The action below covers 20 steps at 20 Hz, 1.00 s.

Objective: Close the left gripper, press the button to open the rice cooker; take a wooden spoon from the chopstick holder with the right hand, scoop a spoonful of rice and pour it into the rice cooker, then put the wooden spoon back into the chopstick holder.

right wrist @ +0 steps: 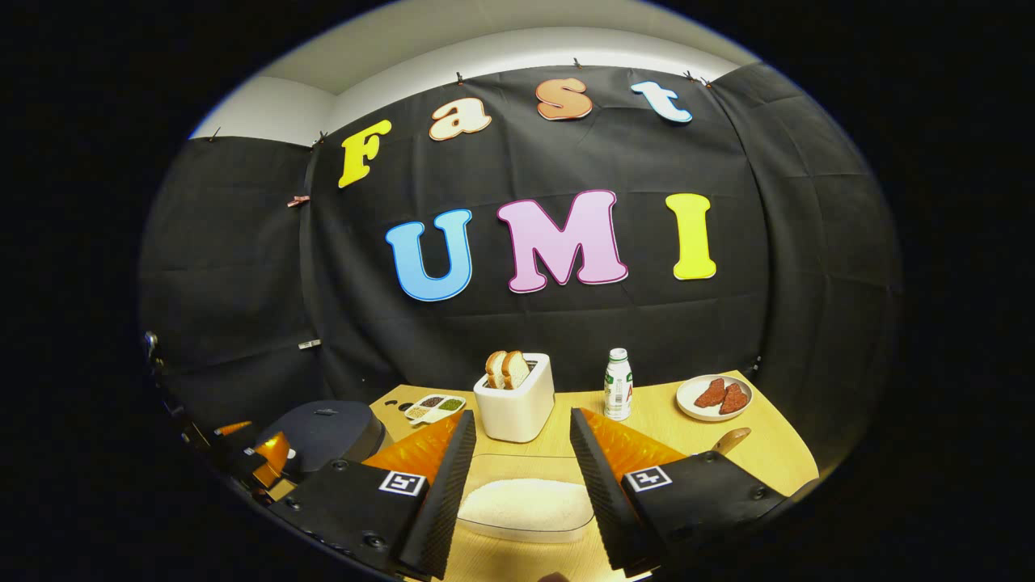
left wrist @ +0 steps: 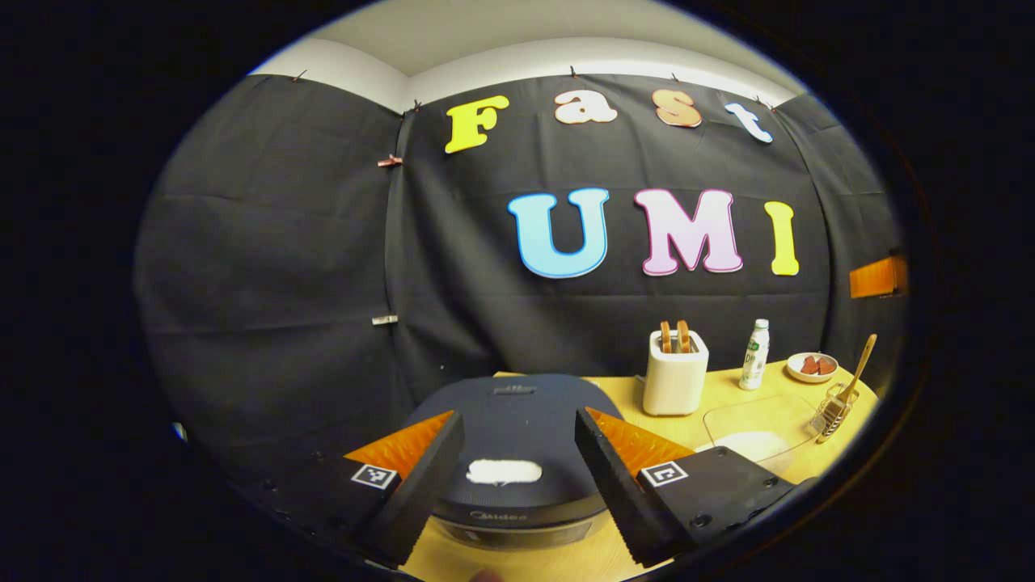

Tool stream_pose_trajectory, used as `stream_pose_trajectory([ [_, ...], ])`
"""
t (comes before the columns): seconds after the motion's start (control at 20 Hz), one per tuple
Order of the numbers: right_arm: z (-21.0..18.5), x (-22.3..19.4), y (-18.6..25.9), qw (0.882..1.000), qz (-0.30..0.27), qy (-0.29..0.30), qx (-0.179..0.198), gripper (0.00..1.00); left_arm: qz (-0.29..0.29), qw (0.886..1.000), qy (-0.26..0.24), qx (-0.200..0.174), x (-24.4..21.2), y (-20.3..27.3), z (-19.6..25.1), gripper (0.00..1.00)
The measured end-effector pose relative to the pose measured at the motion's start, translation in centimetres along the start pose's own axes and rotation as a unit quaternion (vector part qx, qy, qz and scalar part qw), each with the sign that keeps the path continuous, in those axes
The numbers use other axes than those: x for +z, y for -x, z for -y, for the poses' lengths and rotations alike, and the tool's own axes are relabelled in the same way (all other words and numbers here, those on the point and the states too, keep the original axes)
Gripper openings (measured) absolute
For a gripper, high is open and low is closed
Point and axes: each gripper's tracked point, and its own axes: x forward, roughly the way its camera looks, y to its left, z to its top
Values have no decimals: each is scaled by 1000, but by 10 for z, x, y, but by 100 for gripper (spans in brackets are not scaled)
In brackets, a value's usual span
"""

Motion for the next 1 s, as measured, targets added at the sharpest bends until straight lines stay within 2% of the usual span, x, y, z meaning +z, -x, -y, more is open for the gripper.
stream_pose_trajectory([
  [0.25,3,5,11,1000,9,3,1,74,50,998,-26,-34,69,9,37,94],
  [0.55,14,14,21,1000,19,5,-7,74,74,995,-15,-68,117,23,84,94],
  [1.0,33,25,42,999,42,20,-24,74,86,989,-5,-118,135,54,144,95],
])
